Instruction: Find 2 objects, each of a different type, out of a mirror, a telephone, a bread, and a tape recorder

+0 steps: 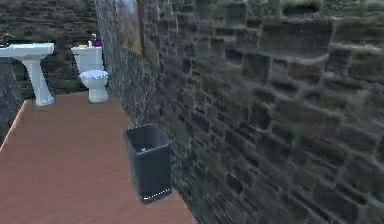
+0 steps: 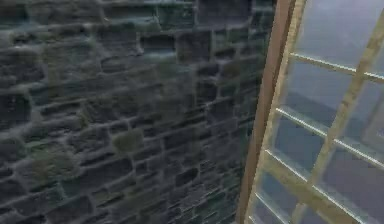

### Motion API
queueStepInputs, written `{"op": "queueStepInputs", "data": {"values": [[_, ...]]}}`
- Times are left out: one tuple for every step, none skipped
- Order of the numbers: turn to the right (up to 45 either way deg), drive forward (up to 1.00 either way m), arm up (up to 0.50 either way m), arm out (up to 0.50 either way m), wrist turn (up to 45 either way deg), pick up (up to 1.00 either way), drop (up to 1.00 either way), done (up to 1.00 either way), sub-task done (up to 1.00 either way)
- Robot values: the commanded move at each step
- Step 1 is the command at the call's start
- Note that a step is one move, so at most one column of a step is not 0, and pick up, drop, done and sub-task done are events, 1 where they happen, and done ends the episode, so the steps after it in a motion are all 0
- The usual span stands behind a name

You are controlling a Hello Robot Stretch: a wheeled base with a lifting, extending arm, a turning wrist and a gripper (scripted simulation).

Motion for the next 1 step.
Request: {"op": "queueStepInputs", "data": {"values": [[-45.0, 0.00, 0.00, 0.00, 0.0, 0.00, 0.00, 0.00, 0.00]]}}
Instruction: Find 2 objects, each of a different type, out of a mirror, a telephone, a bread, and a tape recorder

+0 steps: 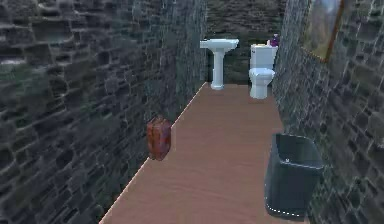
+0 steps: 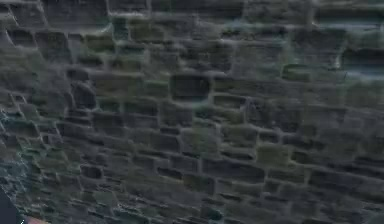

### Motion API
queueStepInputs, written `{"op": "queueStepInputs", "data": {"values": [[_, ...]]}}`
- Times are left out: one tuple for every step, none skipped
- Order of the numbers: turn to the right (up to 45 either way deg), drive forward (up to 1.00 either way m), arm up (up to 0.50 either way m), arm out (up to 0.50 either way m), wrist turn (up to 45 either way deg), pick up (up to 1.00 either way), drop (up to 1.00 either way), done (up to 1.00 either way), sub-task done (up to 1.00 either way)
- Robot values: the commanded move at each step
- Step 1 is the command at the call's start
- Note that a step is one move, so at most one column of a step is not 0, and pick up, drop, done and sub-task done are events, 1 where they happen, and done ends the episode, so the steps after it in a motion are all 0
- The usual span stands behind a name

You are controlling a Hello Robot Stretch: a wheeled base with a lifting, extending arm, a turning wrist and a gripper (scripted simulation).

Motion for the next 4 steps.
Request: {"op": "queueStepInputs", "data": {"values": [[-45.0, 0.00, 0.00, 0.00, 0.0, 0.00, 0.00, 0.00, 0.00], [-45.0, 0.00, 0.00, 0.00, 0.0, 0.00, 0.00, 0.00, 0.00], [-30.0, 0.00, 0.00, 0.00, 0.0, 0.00, 0.00, 0.00, 0.00], [0.0, 0.80, 0.00, 0.00, 0.0, 0.00, 0.00, 0.00, 0.00]]}}
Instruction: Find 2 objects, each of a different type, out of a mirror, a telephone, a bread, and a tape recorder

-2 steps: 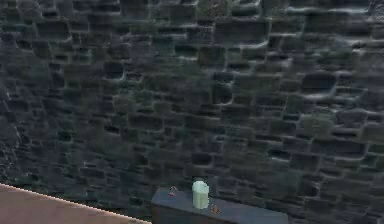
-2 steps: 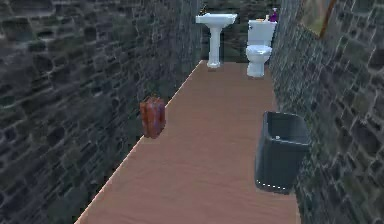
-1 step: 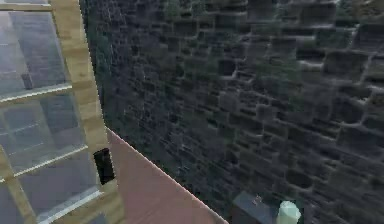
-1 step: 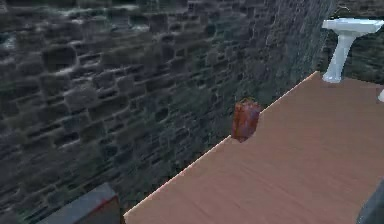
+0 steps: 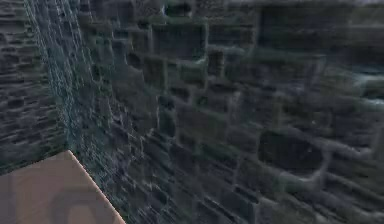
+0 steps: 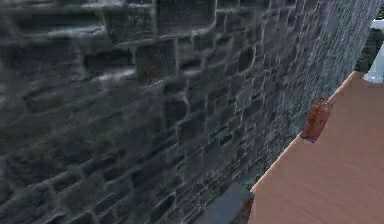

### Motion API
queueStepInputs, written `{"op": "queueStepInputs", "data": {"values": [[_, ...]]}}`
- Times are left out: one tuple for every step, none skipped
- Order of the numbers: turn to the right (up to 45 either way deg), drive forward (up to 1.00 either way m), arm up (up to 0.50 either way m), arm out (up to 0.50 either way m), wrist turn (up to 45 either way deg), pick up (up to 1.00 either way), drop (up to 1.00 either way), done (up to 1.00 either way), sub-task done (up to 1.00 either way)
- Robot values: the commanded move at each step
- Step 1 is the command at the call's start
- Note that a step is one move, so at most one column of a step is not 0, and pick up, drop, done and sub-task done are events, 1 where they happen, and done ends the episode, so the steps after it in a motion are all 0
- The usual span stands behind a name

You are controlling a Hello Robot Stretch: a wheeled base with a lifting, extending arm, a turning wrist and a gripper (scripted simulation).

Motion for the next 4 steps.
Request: {"op": "queueStepInputs", "data": {"values": [[-39.0, 0.00, 0.00, 0.00, 0.0, 0.00, 0.00, 0.00, 0.00], [0.0, 0.45, 0.00, 0.00, 0.0, 0.00, 0.00, 0.00, 0.00], [-45.0, 0.00, 0.00, 0.00, 0.0, 0.00, 0.00, 0.00, 0.00], [-36.0, 0.00, 0.00, 0.00, 0.0, 0.00, 0.00, 0.00, 0.00]]}}
